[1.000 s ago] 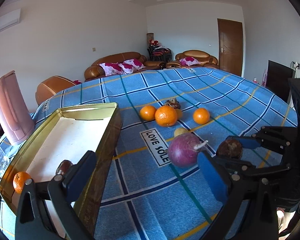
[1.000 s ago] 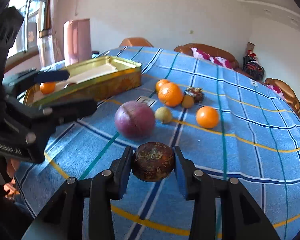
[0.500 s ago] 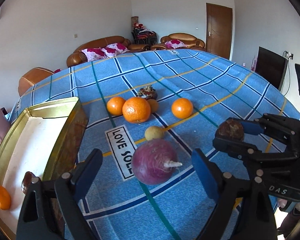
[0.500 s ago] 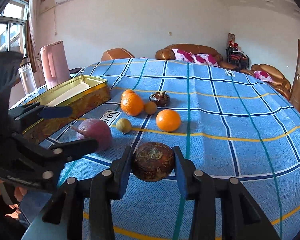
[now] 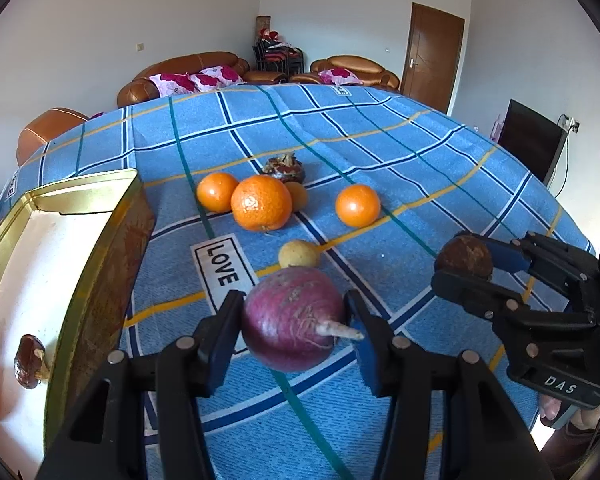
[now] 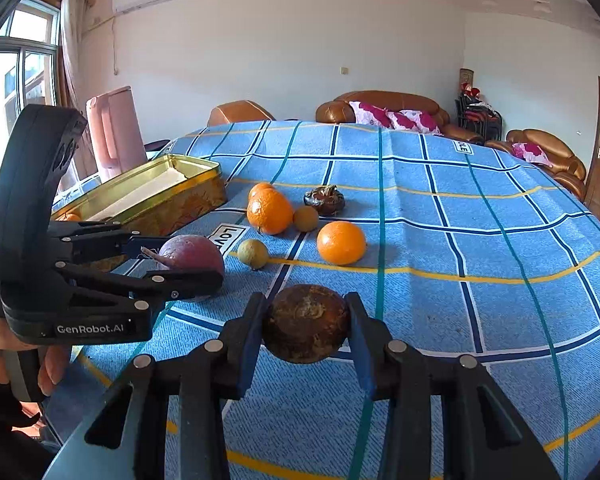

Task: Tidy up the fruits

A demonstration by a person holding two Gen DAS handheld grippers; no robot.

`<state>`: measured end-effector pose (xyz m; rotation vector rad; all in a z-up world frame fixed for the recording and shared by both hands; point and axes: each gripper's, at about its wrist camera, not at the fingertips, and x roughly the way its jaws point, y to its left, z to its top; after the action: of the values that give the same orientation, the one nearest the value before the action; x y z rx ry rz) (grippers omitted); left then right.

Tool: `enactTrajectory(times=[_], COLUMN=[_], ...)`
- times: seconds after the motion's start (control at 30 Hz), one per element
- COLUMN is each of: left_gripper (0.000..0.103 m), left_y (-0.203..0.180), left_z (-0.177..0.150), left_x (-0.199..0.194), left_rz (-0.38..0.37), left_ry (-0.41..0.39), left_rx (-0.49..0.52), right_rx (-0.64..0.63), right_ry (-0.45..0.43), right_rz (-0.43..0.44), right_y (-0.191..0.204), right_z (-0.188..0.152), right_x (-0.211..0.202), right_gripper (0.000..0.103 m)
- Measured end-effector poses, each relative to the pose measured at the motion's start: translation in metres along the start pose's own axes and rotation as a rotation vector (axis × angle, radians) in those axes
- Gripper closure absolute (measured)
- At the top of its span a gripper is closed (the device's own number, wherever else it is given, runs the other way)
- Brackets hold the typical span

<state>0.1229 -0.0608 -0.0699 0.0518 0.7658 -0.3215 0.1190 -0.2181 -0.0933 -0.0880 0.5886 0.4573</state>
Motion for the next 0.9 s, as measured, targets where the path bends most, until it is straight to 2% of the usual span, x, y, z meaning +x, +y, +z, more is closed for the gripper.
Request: enactTrajectory(times=[0.4,0.9], left_gripper=[0.049,0.049], left_y=[-0.002,0.001], left_z=[0.000,-0.004], left_x=[-0.020,-0.040], left_rz=[0.022,0.071], left_ry=[-0.114,-0.222], left_rx=[0.011,-0.003], right_rx=[-0.030,-0.049], right_ry=[-0.101,-0.165], right_rz=[-0.003,0.006], right_y=[0.005,0.006], right_z=[-0.002,-0.005], right_x=[-0.015,-0.024], right_gripper=[0.061,0.061])
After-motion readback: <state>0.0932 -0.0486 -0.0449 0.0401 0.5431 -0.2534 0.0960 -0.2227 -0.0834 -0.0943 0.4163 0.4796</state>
